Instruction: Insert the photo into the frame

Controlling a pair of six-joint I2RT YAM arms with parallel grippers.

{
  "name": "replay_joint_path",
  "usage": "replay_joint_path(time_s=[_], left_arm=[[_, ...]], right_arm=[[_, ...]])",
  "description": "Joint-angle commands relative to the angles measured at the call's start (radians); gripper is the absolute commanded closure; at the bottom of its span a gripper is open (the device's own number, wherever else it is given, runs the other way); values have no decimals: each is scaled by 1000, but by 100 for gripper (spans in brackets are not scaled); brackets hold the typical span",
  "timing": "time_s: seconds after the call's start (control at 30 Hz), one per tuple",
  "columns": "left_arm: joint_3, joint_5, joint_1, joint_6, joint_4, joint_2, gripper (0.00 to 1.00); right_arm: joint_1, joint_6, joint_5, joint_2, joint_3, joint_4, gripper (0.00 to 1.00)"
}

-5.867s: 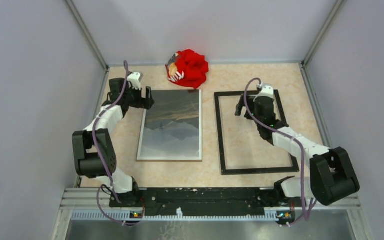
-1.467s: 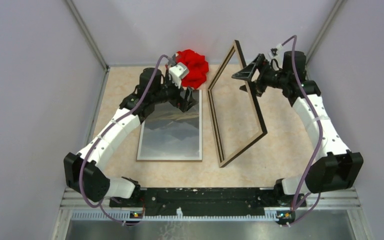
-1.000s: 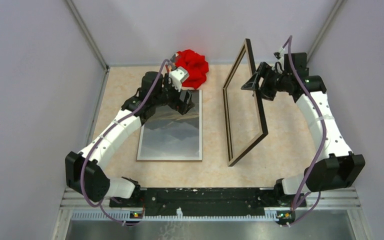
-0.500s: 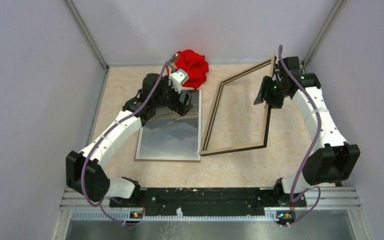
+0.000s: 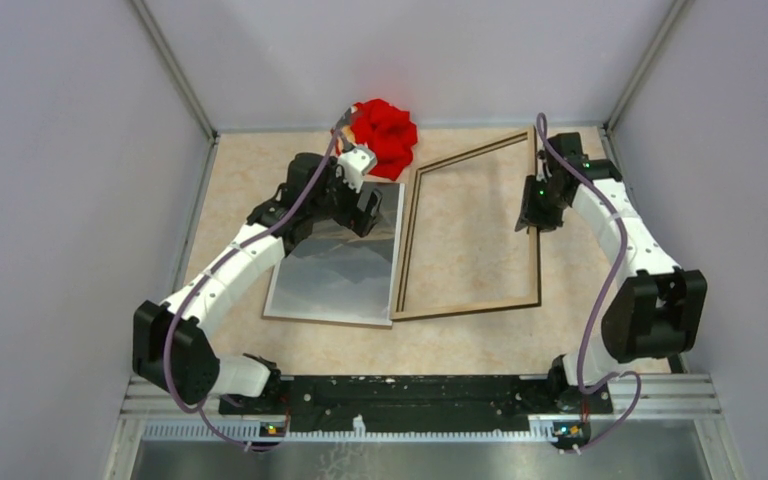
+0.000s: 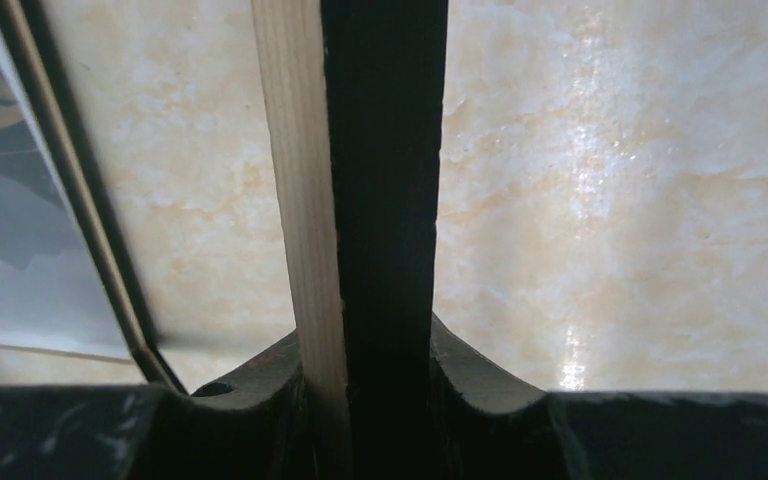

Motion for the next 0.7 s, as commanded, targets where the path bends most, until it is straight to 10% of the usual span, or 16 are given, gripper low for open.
replay_joint_path(time_s=[0.0, 0.67], left_arm=[[-17, -31, 0, 21, 27, -24, 2], [-48, -27, 58, 57, 23, 3, 2]], right_arm=[[5, -53, 93, 58, 15, 27, 71], [80, -53, 454, 446, 8, 96, 68]])
